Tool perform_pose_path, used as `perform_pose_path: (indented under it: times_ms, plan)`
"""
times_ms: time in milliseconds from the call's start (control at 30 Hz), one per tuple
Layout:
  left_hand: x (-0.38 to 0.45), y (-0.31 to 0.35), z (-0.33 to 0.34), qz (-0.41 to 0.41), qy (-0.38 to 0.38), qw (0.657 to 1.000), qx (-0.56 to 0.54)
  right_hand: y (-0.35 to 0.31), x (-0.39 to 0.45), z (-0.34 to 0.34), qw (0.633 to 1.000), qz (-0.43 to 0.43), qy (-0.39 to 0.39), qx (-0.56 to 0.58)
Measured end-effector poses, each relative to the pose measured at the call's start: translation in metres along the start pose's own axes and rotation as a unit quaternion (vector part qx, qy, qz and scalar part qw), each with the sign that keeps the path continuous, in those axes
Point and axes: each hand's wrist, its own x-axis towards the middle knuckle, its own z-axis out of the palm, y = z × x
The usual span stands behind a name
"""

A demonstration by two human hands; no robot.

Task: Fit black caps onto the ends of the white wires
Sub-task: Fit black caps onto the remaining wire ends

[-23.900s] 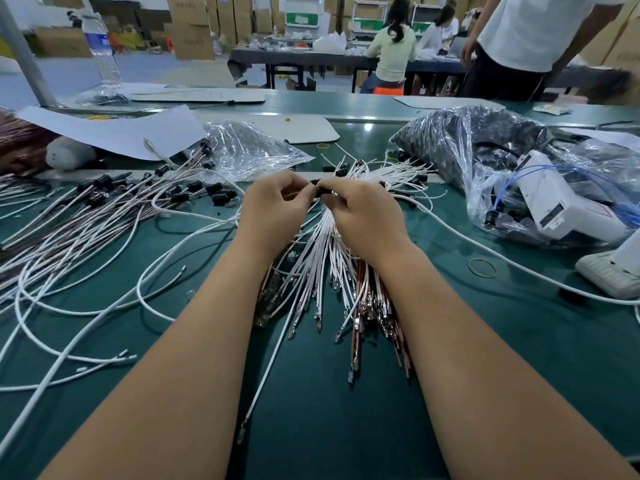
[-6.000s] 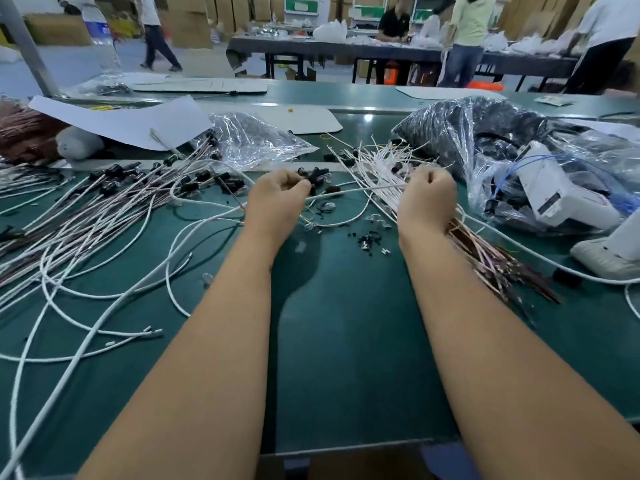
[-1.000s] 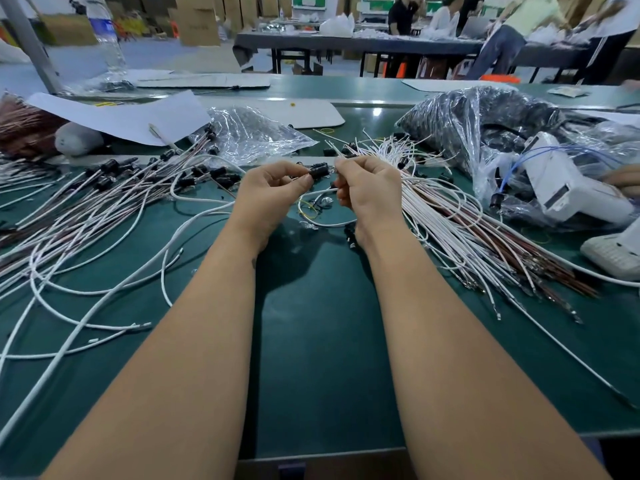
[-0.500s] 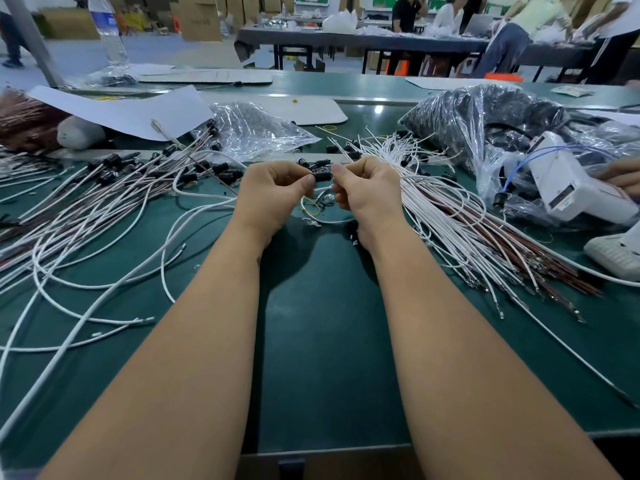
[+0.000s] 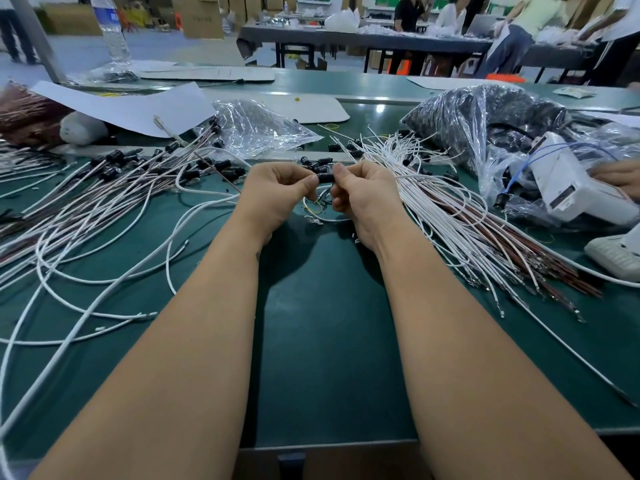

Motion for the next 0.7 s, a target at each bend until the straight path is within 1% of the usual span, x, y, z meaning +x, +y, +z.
perform_pose_path:
  times_ms: [100, 267, 433, 500, 600, 633, 700]
  plan:
    - [0.001, 0.0, 0.0, -0.007, -0.007, 1.0, -0.008, 0.0, -0.001, -0.001, 1.0, -0.014, -0.008, -0.01]
    - [0.002, 0.001, 0.001, -0.025, -0.015, 0.999, -0.034, 0.001, -0.002, -0.001, 0.999, -0.035, -0.031, 0.017]
    - [0.001, 0.004, 0.011, -0.017, 0.004, 1.0, -0.023, 0.0, 0.0, -0.001, 0.999, -0.031, 0.006, 0.025]
    - [0.0, 0.005, 0.014, -0.009, 0.018, 0.999, -0.035, -0.004, -0.001, -0.001, 0.996, -0.008, 0.008, 0.086]
    - [0.0, 0.006, 0.014, -0.01, 0.026, 0.998, -0.061, -0.01, -0.001, 0.001, 0.973, 0.051, -0.009, 0.224]
    - [0.0, 0.006, 0.014, -0.017, 0.024, 0.997, -0.067, -0.012, -0.001, 0.002, 0.968, 0.063, -0.015, 0.243]
    - [0.0, 0.006, 0.013, -0.033, 0.013, 0.997, -0.073, -0.013, -0.003, 0.002, 0.968, 0.07, -0.026, 0.24]
